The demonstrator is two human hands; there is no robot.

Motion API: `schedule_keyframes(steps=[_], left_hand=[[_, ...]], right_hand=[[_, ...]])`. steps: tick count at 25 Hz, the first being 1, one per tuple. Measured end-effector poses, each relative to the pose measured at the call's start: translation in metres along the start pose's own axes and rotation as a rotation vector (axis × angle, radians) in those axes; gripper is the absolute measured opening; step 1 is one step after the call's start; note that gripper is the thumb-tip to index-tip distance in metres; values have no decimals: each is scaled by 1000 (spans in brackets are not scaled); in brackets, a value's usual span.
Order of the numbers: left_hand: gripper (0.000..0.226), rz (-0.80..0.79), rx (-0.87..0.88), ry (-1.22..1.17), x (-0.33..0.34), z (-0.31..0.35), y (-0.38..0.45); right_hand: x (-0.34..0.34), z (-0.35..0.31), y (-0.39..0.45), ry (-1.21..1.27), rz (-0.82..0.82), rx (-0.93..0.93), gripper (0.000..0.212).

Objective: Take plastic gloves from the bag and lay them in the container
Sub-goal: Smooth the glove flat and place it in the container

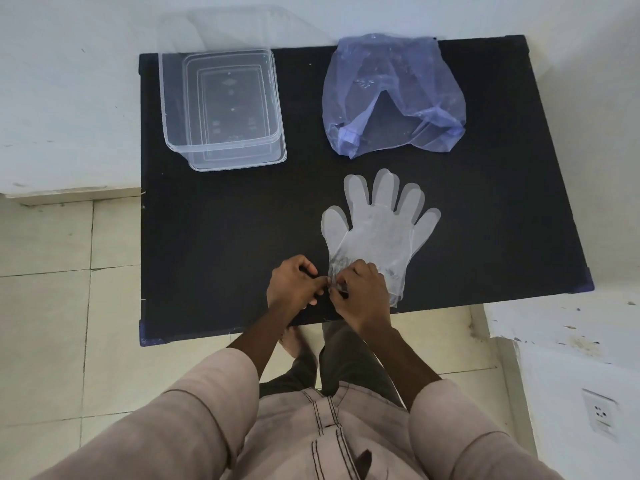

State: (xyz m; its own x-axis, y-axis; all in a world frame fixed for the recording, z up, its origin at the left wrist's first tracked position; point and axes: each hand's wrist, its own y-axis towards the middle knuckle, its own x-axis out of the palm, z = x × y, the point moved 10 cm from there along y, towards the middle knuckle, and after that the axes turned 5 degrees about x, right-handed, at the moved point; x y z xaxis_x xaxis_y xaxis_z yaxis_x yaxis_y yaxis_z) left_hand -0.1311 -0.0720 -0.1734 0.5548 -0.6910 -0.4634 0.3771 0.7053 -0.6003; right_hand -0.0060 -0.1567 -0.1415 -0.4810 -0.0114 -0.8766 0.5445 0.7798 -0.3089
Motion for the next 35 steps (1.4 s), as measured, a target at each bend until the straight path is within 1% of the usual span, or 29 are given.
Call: schedule_keyframes(steps=[4, 7, 12, 15, 17, 19, 20, 21, 22, 23, 24, 25, 26, 27, 29, 30, 33, 35], left_hand=[[21, 0, -10, -1, 0, 0, 0], [21, -3, -5, -3, 0, -1, -1], [21, -15, -14, -19, 1, -1, 0], [21, -10, -8, -21, 1, -2, 1], [20, -23, -5, -14, 3, -2, 1], [18, -39, 2, -16, 6, -1, 1], [17, -39, 24, 8, 6, 4, -1], [16, -29, 75, 88, 5, 11, -5], [16, -9, 175, 233, 4, 23, -12], [18, 10, 327, 410, 7, 40, -21], [25, 12, 508, 571, 16, 59, -34], [35, -19, 677, 678, 31, 74, -48], [48, -81, 804, 744, 49, 81, -60], [62, -139, 881, 790, 66, 83, -66], [81, -193, 920, 871, 87, 80, -62], [85, -206, 905, 910, 93, 75, -56], [87, -224, 829, 986, 96, 57, -39], [86, -224, 832, 1031, 97, 50, -34]], right_hand=[[0, 0, 0, -17, 35, 0, 21], [-1, 1, 0, -35, 42, 7, 24], [-12, 12, 6, -8, 50, 72, 28], [-25, 19, 12, 83, 86, 98, 26], [-43, 27, 18, 200, 145, 121, 26], [-63, 34, 27, 306, 190, 106, 28], [-72, 36, 32, 322, 184, 87, 27], [-78, 36, 37, 319, 158, 63, 25], [-82, 35, 42, 311, 122, 39, 22], [-86, 34, 46, 302, 91, 18, 20], [-90, 32, 48, 294, 74, 1, 18], [-93, 31, 51, 290, 69, -15, 16], [-97, 29, 52, 289, 69, -33, 15], [-99, 26, 53, 289, 70, -53, 14], [-103, 22, 54, 284, 70, -82, 13], [-106, 20, 55, 278, 71, -91, 13], [-116, 17, 59, 255, 68, -113, 13], [-124, 16, 62, 229, 70, -128, 14]])
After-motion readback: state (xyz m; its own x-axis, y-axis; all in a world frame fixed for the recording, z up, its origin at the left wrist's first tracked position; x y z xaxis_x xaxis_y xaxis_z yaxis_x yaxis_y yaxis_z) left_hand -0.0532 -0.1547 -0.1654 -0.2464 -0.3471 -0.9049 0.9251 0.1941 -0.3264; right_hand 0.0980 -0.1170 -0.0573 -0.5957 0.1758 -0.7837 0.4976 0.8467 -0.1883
